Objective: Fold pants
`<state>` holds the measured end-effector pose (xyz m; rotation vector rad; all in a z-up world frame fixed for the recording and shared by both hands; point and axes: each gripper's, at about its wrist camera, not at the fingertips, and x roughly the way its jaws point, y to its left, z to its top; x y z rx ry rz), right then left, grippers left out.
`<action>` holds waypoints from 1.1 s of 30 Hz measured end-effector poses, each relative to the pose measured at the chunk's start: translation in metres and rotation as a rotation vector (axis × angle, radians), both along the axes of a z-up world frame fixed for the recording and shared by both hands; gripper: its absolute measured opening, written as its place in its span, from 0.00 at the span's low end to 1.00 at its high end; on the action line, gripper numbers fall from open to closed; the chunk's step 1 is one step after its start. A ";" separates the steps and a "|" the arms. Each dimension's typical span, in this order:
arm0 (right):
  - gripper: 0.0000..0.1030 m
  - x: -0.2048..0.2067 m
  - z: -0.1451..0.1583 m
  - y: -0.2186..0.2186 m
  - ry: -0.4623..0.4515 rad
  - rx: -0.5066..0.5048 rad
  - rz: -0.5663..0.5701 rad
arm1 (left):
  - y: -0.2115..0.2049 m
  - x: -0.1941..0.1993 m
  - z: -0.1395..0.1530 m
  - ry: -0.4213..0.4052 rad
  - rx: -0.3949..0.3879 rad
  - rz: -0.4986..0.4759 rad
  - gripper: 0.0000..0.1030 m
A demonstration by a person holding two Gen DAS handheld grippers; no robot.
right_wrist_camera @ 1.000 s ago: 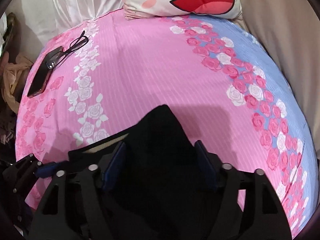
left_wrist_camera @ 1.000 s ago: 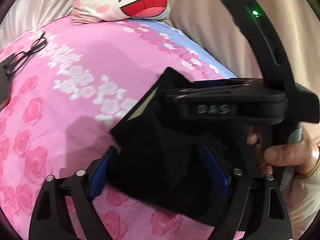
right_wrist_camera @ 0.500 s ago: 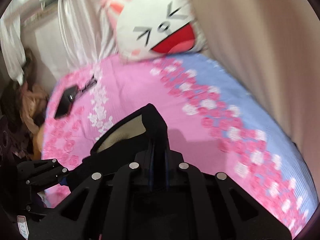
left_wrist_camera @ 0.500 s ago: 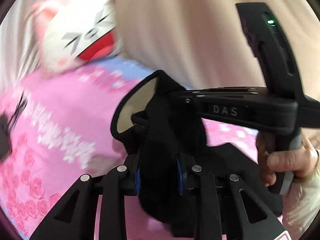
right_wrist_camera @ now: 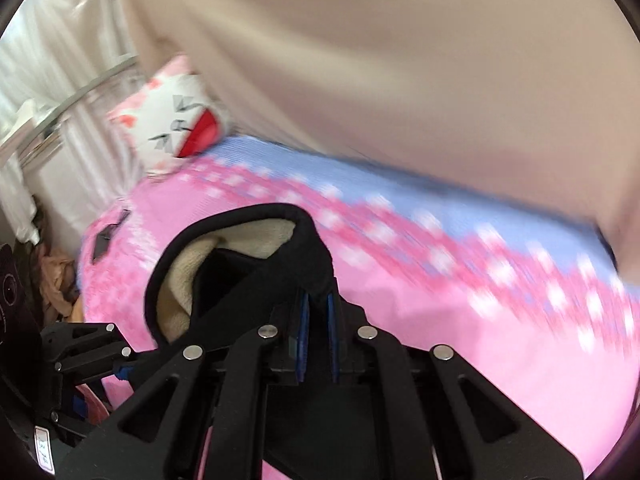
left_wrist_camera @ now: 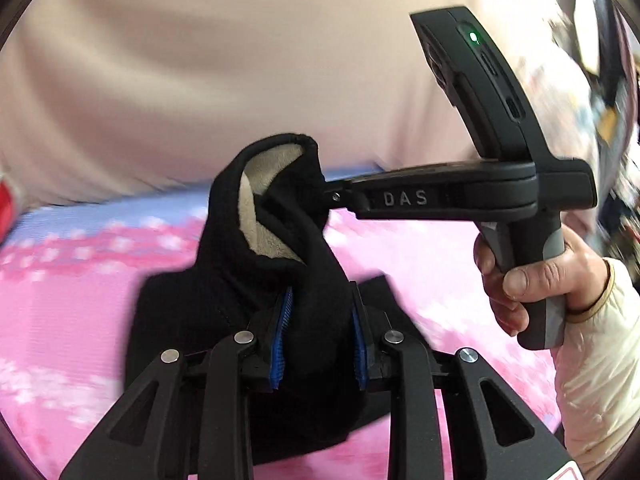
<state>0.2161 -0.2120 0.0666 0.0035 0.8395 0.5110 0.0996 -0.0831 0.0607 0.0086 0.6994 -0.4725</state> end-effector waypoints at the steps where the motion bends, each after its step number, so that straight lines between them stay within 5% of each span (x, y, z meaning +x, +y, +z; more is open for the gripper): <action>1: 0.07 -0.005 -0.012 -0.019 0.022 0.008 -0.027 | -0.023 0.001 -0.013 0.030 0.017 -0.041 0.20; 5: 0.07 -0.016 -0.075 -0.080 0.131 0.062 -0.125 | -0.080 0.004 -0.064 0.139 0.093 -0.106 0.19; 8: 0.07 -0.016 -0.120 -0.103 0.185 0.105 -0.176 | -0.097 0.004 -0.085 0.147 0.156 -0.092 0.19; 11: 0.10 -0.022 -0.136 -0.133 0.211 0.237 -0.223 | -0.090 -0.002 -0.076 0.129 0.163 -0.098 0.20; 15: 0.13 -0.060 -0.112 -0.168 0.120 0.302 -0.323 | -0.040 -0.015 -0.032 0.130 0.028 -0.111 0.25; 17: 0.22 -0.086 -0.092 -0.170 0.088 0.326 -0.334 | -0.005 -0.018 -0.011 0.039 0.059 -0.011 0.27; 19: 0.63 -0.101 -0.081 -0.157 0.063 0.320 -0.319 | 0.027 -0.014 0.001 -0.013 0.083 0.079 0.36; 23: 0.66 -0.112 -0.085 -0.114 0.082 0.356 -0.220 | 0.068 0.020 -0.022 0.018 0.158 0.235 0.44; 26: 0.74 -0.089 -0.099 -0.095 0.135 0.320 -0.254 | 0.081 0.045 -0.063 0.109 0.202 0.299 0.44; 27: 0.73 -0.081 -0.102 -0.090 0.153 0.337 -0.252 | 0.087 0.049 -0.075 0.139 0.214 0.327 0.44; 30: 0.16 -0.061 -0.115 -0.069 0.204 0.357 -0.187 | 0.099 0.050 -0.097 0.185 0.185 0.342 0.48; 31: 0.07 -0.058 -0.115 -0.062 0.209 0.323 -0.185 | 0.101 0.050 -0.099 0.186 0.184 0.348 0.48; 33: 0.07 -0.063 -0.092 -0.051 0.173 0.305 -0.154 | 0.103 0.049 -0.092 0.187 0.165 0.348 0.48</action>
